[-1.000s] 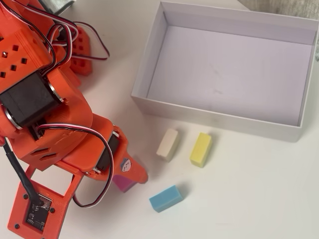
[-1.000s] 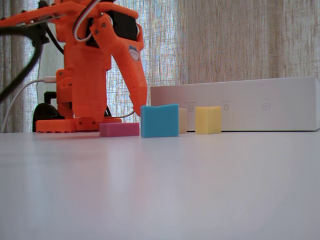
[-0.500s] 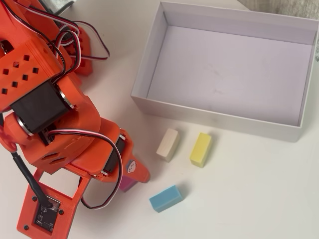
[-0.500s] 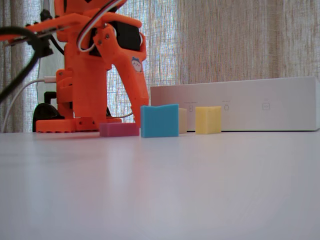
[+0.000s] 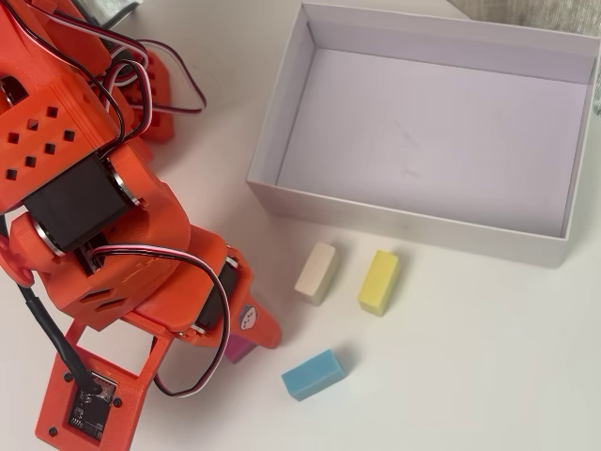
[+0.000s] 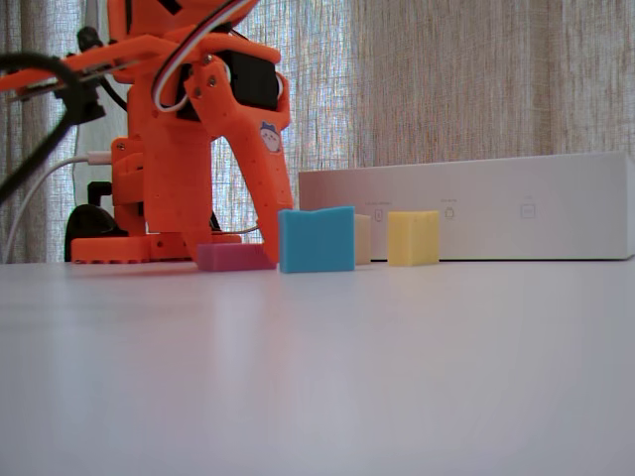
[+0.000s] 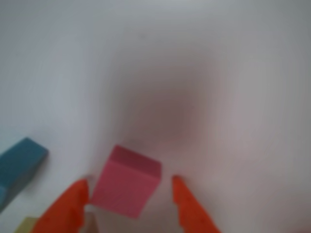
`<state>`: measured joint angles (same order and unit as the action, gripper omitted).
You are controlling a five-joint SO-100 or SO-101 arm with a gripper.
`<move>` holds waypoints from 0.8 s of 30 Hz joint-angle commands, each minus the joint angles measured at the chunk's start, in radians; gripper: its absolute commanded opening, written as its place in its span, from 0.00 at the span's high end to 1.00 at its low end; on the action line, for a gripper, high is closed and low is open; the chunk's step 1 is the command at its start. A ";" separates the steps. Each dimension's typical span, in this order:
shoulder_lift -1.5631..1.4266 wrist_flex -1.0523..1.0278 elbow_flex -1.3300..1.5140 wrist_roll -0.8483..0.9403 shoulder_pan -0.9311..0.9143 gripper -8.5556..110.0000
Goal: Grasp the pink cuboid and put it in the bin.
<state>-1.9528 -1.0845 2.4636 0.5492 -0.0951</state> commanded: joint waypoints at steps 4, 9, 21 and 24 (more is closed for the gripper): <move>0.003 0.031 0.003 -0.009 -0.005 0.78; -0.011 0.049 0.003 -0.009 -0.011 0.85; -0.130 -0.008 -0.009 0.002 -0.029 1.00; -0.202 -0.114 -0.080 -0.002 -0.031 1.00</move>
<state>-2.0770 -1.1244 2.4467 0.5492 -0.1181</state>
